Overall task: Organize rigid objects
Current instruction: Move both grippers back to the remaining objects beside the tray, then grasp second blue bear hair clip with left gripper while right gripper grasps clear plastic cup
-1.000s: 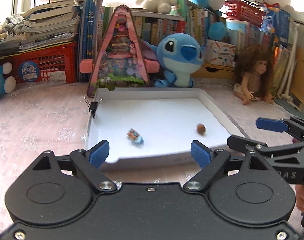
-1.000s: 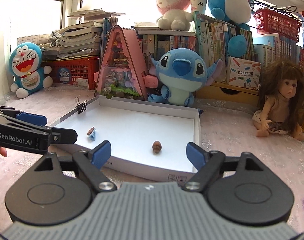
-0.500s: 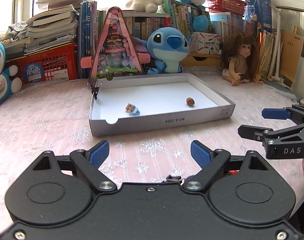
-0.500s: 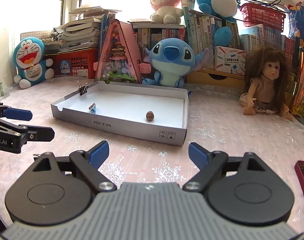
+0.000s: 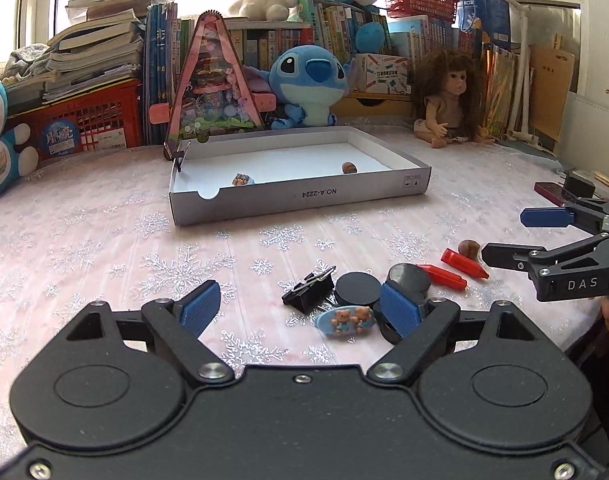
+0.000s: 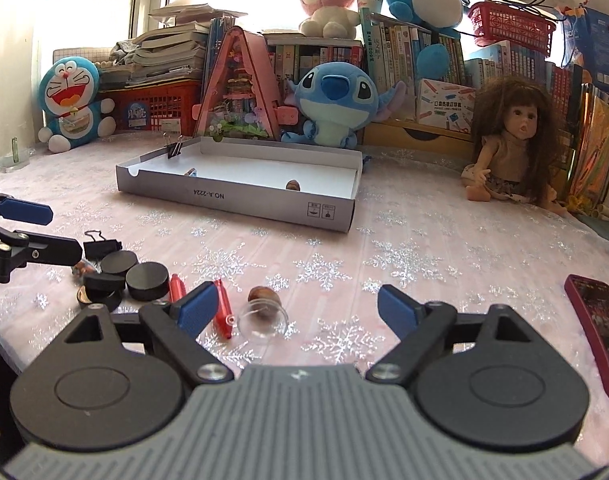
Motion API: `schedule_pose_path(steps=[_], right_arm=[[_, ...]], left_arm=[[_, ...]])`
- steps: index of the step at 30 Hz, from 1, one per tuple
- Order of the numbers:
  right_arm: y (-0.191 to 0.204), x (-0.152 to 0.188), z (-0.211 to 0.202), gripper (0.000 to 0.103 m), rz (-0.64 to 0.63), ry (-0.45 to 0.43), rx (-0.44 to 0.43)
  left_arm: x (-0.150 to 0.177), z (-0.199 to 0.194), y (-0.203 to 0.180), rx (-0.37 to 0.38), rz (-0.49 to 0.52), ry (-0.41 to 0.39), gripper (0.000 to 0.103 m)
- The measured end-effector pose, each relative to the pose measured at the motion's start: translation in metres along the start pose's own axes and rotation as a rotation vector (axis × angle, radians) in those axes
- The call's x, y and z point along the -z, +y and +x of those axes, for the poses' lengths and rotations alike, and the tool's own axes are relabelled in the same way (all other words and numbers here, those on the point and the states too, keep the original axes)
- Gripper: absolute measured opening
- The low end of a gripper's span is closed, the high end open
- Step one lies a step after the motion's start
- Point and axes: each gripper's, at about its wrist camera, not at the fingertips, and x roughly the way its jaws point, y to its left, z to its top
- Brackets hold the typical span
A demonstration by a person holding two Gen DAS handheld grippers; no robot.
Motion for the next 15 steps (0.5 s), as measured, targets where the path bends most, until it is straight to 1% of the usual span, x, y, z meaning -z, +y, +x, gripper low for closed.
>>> schedule_pose_path(steps=[2, 4, 8, 10, 12, 15], right_arm=[[0.005, 0.004, -0.002, 0.092, -0.026, 0.001, 0.014], [0.008, 0.006, -0.002, 0.092, -0.042, 0.004, 0.011], [0.013, 0.009, -0.003, 0.091, -0.06, 0.003, 0.001], [0.014, 0.01, -0.002, 0.088, -0.067, 0.008, 0.008], [0.015, 0.01, 0.0, 0.082, -0.073, 0.02, 0.019], [0.014, 0.012, 0.002, 0.077, -0.08, 0.03, 0.034]], left_arm=[[0.004, -0.003, -0.004, -0.001, 0.016, -0.003, 0.077], [0.006, -0.004, -0.007, 0.012, 0.018, 0.002, 0.073], [0.007, -0.004, -0.008, 0.041, -0.001, 0.018, 0.051], [0.008, -0.002, -0.009, 0.04, 0.001, 0.018, 0.046], [0.009, -0.001, -0.013, 0.026, 0.02, 0.011, 0.044], [0.012, 0.001, -0.018, 0.014, 0.057, 0.01, 0.04]])
